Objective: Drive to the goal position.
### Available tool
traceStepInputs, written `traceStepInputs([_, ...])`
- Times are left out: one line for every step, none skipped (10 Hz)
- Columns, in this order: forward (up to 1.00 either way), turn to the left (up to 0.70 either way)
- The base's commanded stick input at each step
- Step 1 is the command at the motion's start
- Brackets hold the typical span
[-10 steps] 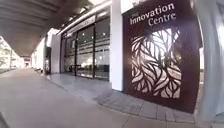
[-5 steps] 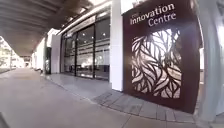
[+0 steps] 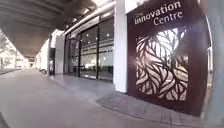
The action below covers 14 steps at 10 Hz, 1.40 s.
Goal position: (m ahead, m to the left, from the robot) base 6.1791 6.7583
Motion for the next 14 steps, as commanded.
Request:
traceStepInputs([0.0,0.7])
traceStepInputs([0.0,0.7])
traceStepInputs([0.0,0.7])
traceStepInputs([0.0,0.7])
traceStepInputs([0.0,0.7])
traceStepInputs([0.0,0.7])
traceStepInputs([0.0,0.7])
traceStepInputs([0.0,0.7])
traceStepInputs([0.0,0.7])
traceStepInputs([0.0,0.7])
traceStepInputs([0.0,0.7])
traceStepInputs([0.0,0.7])
traceStepInputs([0.0,0.7])
traceStepInputs([0.33,0.0])
